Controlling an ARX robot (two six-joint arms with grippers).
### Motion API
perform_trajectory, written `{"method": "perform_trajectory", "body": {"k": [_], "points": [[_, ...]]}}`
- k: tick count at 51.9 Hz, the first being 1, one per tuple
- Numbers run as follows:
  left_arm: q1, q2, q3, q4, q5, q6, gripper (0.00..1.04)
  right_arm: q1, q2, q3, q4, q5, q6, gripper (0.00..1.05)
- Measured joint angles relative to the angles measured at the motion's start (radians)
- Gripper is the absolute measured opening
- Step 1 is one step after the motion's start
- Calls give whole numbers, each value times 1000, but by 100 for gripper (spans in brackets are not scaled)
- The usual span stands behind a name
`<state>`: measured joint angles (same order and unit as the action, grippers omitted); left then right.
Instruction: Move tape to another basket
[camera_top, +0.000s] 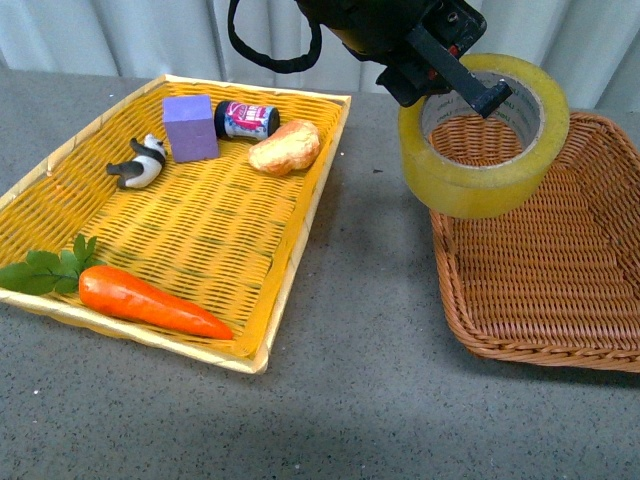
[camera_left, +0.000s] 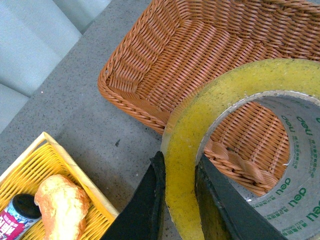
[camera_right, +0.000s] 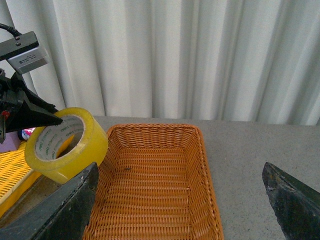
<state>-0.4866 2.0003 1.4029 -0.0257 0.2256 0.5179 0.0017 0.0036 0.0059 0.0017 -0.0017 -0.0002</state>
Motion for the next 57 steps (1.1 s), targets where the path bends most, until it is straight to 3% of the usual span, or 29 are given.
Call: {"method": "perform_trajectory", "body": {"k": [7,13,21,25,32,44,57], "points": [[2,0,0,0,0,3,14,10,88,47,-102,71,-101,96],[1,0,2,0,1,5,14,-19,263,95,-56,6,-173,96],[1,0,2,0,2,5,14,-41,620,255,70,-83,-154,96],[1,0,2,0,2,5,14,-20,826,356,115,-79,-153,96],[2,0,2,0,0,5,14,34,1061,523,36,-78,-140,96],[1,0,2,0,2,5,14,123,1348,765,-30,-67,-119,96],[1,0,2,0,2,5,14,176,1538,887,-48,-52,-115,96]]}}
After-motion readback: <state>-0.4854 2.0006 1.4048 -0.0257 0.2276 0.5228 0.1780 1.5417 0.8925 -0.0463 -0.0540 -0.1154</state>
